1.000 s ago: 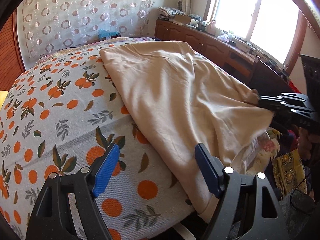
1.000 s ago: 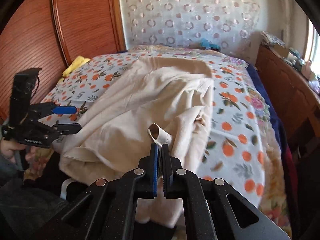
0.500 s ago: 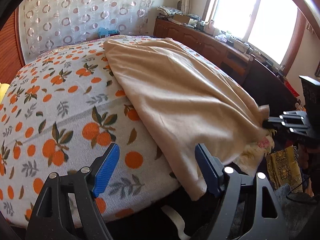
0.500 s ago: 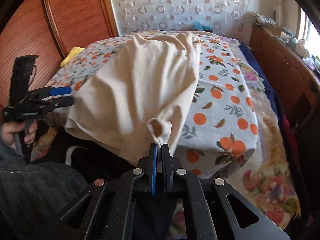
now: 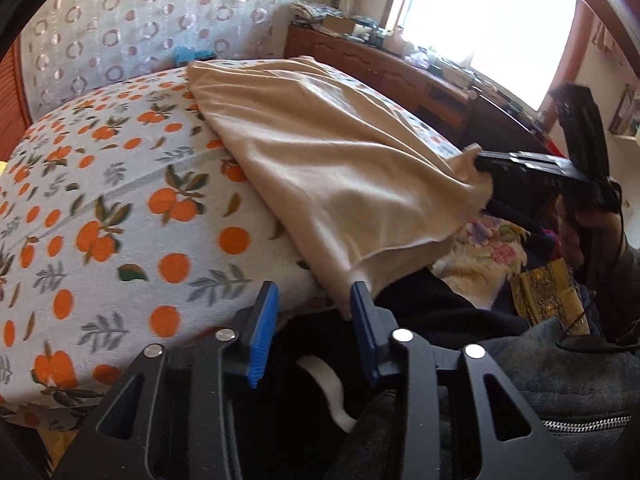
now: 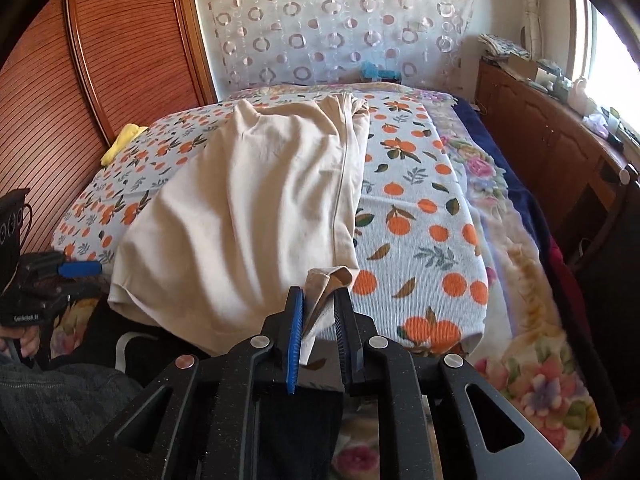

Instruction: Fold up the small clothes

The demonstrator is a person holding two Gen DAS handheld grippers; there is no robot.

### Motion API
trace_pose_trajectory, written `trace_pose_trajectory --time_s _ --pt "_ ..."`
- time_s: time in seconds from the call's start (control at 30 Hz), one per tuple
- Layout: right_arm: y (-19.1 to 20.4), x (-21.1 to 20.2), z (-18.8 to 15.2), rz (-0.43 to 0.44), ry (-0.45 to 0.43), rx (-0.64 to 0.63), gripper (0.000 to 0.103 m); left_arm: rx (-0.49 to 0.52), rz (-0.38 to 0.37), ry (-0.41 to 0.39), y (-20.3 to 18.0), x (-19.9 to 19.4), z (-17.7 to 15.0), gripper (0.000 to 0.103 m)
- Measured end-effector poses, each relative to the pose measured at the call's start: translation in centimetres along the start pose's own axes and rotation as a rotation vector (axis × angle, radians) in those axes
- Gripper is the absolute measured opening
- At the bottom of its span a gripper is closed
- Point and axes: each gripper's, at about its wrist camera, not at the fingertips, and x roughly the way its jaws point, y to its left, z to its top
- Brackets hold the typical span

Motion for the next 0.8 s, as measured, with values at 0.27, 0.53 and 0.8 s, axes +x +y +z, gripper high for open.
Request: trace_pose_trajectory --time_s 0.27,0.53,0.8 --pt "-0.2 0.1 0.2 0.012 -0.033 -0.011 0.016 0.038 -0.001 0.052 -1.3 1.9 -0.1 0.034" --pt "-0.7 0.9 -0.1 0.024 -0.02 0.002 0.016 0.066 -0.039 0.026 -2.0 1.9 0.9 0.034" --pt "-1.2 2.8 -0.1 0.019 0.018 0.026 0.016 0.1 -0.068 0.059 -3.3 1.3 0.3 0.009"
